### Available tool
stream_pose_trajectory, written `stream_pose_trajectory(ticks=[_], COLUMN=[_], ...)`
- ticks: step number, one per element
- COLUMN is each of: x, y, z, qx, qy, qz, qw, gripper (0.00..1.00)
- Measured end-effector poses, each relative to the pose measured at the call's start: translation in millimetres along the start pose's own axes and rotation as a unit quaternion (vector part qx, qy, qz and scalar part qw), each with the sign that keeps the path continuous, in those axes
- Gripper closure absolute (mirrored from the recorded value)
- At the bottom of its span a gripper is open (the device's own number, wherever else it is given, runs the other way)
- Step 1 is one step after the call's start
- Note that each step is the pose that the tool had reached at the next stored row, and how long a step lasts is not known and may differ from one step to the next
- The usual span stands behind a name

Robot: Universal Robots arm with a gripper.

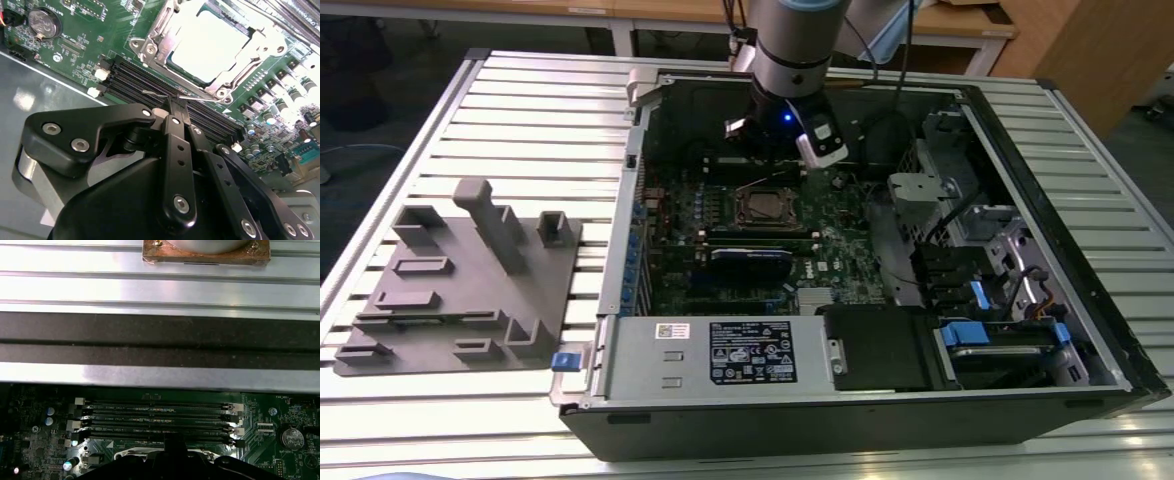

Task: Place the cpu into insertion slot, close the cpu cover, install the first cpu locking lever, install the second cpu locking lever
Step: 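Install the first cpu locking lever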

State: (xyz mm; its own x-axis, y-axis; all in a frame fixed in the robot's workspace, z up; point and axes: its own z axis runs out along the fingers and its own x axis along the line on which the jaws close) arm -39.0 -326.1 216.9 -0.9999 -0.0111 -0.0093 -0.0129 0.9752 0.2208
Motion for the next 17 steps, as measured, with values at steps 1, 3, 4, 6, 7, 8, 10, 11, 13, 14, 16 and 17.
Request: stream_pose_trajectory(ticks=[1, 3, 4, 6, 7, 8, 10, 11, 13, 14, 16, 17], x=[0.0, -0.1, -0.2, -0.1, -0.1, -0.2, -0.2, -0.2, -0.2, -0.2, -0.2, -0.2], y=[0.0, 0.0, -0.1, -0.6, -0.8, -1.1, -1.3, -1.3, -1.3, -1.3, -1.3, -1.3], z=[0.0, 0.5, 1.1, 3.0, 4.0, 4.9, 5.9, 5.9, 5.9, 6.0, 6.1, 6.1], qx=[0.0000, -0.0001, 0.0000, 0.0001, 0.0001, 0.0001, 0.0001, 0.0001, 0.0002, 0.0001, 0.0000, 0.0001], qy=[0.0000, -0.0001, -0.0001, 0.0000, 0.0000, 0.0000, 0.0000, 0.0001, 0.0000, 0.0000, 0.0000, 0.0000], qz=[0.000, 0.000, 0.000, 0.000, 0.000, 0.000, 0.000, 0.000, 0.000, 0.000, 0.000, 0.000], qw=[1.0000, 1.0000, 1.0000, 1.0000, 1.0000, 1.0000, 1.0000, 1.0000, 1.0000, 1.0000, 1.0000, 1.0000], gripper=[0.89, 0.89, 0.89, 0.89, 0.89, 0.89, 0.89, 0.89, 0.89, 0.89, 0.89, 0.89])
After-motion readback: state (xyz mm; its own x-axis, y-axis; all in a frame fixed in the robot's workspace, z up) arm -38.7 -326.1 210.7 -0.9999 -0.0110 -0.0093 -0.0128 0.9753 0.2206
